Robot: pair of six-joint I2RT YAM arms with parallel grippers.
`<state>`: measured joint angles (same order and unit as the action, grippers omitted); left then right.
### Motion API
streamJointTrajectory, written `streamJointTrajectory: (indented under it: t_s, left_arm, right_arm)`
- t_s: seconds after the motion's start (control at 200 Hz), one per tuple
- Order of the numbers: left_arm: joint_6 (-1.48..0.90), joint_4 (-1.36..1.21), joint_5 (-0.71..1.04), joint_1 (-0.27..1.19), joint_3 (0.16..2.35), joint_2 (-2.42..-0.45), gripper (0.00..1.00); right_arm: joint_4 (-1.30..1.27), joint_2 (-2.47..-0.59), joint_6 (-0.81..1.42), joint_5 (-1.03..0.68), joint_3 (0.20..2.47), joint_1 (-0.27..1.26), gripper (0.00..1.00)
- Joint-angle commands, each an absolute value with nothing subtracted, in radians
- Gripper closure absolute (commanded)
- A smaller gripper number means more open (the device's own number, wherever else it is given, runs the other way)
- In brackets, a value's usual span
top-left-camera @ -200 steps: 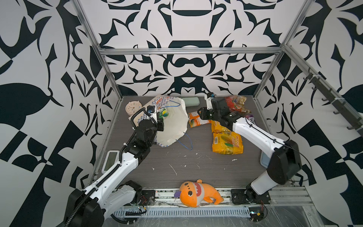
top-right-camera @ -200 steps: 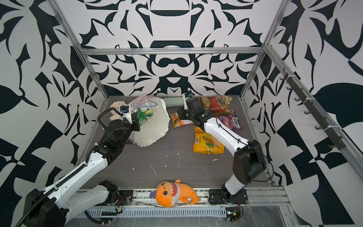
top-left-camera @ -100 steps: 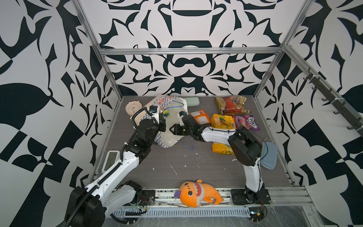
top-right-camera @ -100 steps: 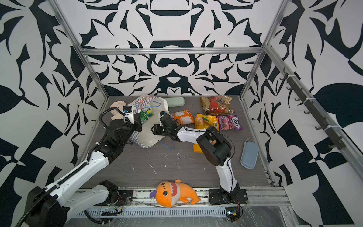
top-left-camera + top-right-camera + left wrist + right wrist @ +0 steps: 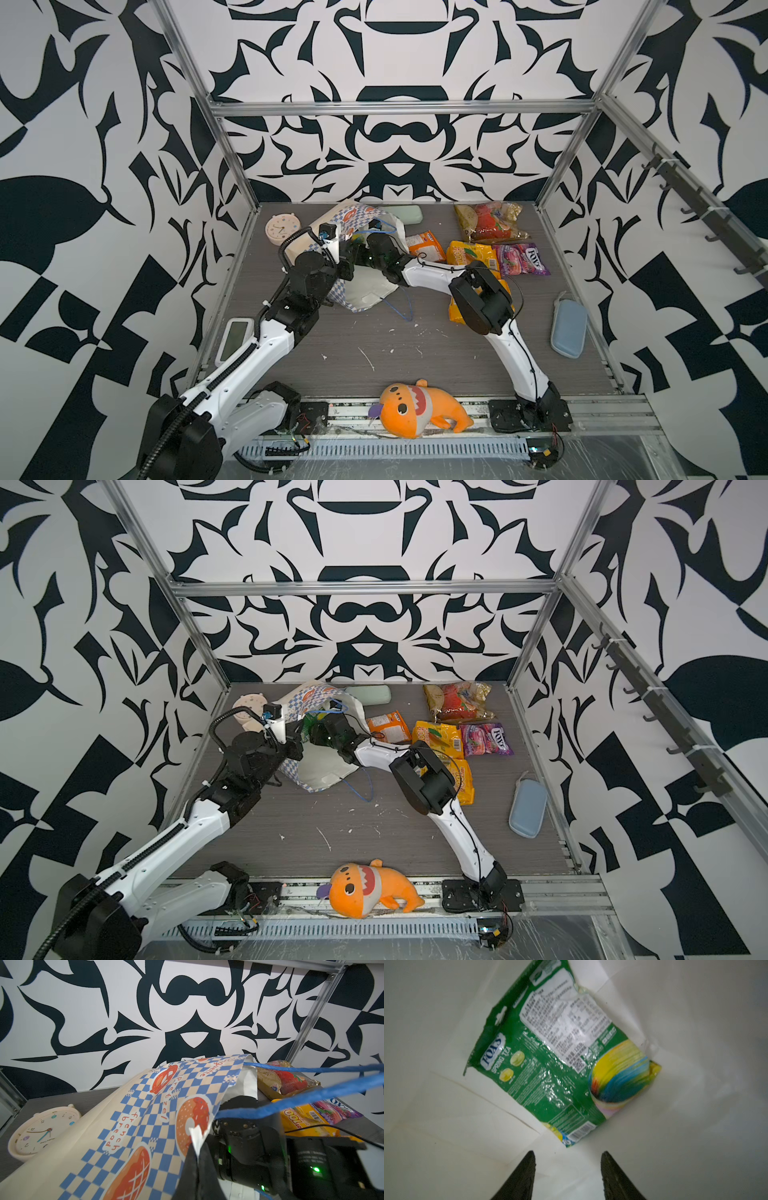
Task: Take the snacks out of the paper bag
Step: 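Move the right gripper back over the paper bag and reach inside, then lower the right gripper into the bag and close it on the green packet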
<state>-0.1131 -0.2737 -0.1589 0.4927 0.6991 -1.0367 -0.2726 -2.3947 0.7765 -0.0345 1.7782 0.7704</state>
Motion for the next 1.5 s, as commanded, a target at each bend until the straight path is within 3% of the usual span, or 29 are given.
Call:
streamJointTrajectory:
  t_s: [0.0, 0.295, 0.625, 0.73, 1.37, 1.475, 1.495]
  left_arm:
    - [-0.138, -0.334, -0.106, 0.491, 0.717, -1.028, 1.0]
    - [-0.141, -0.334, -0.084, 0.491, 0.726, -1.032, 1.0]
    - [-0.156, -0.338, -0.071, 0.491, 0.724, -1.035, 1.0]
    - [-0.153, -0.329, -0.082, 0.491, 0.724, -1.032, 1.0]
    - [-0.148, -0.328, -0.14, 0.492, 0.717, -1.062, 1.0]
    - [-0.15, -0.329, -0.136, 0.491, 0.718, -1.062, 1.0]
    - [-0.151, -0.33, -0.136, 0.492, 0.717, -1.061, 1.0]
  right_arm:
    - [-0.248, -2.402, 0.806, 0.024, 1.85, 0.758, 0.42]
    - [-0.202, -2.467, 0.81, 0.051, 1.926, 0.746, 0.44]
    - [-0.195, -2.576, 0.809, 0.109, 2.052, 0.735, 0.83]
    - [-0.196, -2.587, 0.807, 0.102, 2.069, 0.728, 1.0]
    - [-0.498, -2.244, 0.769, -0.059, 1.621, 0.729, 1.0]
    - [-0.37, -2.221, 0.708, 0.017, 1.636, 0.732, 1.0]
    - [-0.34, -2.223, 0.698, 0.037, 1.647, 0.732, 0.96]
